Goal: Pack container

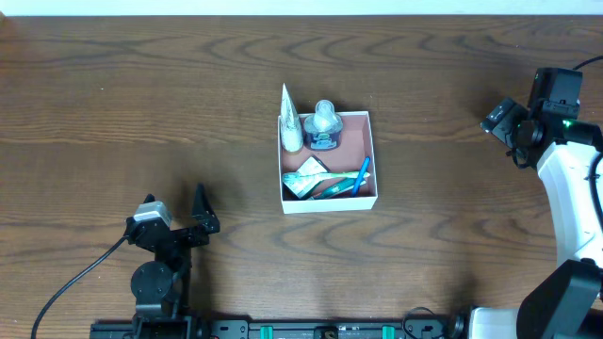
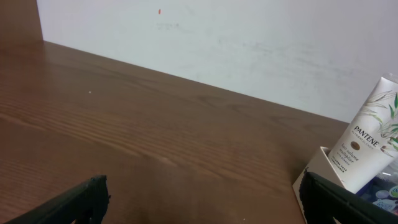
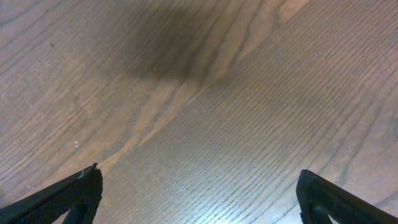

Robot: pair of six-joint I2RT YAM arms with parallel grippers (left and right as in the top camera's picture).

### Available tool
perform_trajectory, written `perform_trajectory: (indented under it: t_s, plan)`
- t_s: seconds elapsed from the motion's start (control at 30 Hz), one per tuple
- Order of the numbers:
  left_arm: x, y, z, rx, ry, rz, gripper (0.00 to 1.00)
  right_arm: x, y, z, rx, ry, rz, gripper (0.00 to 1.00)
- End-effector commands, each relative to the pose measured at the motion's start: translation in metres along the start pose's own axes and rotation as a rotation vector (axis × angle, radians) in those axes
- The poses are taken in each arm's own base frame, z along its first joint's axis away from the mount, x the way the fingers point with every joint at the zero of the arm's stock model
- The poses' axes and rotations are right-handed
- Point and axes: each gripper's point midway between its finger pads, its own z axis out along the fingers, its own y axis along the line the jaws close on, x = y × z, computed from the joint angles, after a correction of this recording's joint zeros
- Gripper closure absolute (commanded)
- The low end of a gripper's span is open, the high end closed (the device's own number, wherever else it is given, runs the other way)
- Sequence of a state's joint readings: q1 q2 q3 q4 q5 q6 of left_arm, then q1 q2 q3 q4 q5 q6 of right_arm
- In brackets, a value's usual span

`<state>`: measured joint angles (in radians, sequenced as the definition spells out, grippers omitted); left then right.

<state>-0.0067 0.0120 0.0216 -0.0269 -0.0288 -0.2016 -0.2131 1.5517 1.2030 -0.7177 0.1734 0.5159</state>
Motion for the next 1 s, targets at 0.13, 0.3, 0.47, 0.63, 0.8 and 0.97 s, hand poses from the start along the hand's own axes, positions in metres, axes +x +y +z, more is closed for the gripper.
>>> perform_trajectory:
  t_s: [0.13,0.3,0.47,0.63,0.8,0.97]
  plan:
    - [0.017,0.006,0.001,-0.021,0.051,0.026,0.02,-0.002,-0.001,0.001,0.007,-0.002,0.013,0.01]
    - [0.017,0.006,0.001,-0.021,0.051,0.026,0.02,-0.002,-0.001,0.001,0.007,-0.002,0.013,0.01]
    - [0.017,0.006,0.001,-0.021,0.051,0.026,0.02,-0.008,0.006,-0.02,-0.031,-0.05,0.009,0.01]
    - [0.017,0.006,0.001,-0.021,0.051,0.026,0.02,-0.001,0.023,-0.062,-0.1,-0.141,-0.051,0.01]
    - [0.017,0.006,0.001,-0.021,0.051,0.026,0.02,0.034,0.02,-0.094,-0.141,-0.216,-0.124,0.01]
    - [0.017,0.006,0.001,-0.021,0.051,0.026,0.02,0.054,-0.022,-0.107,-0.055,-0.335,-0.144,0.01]
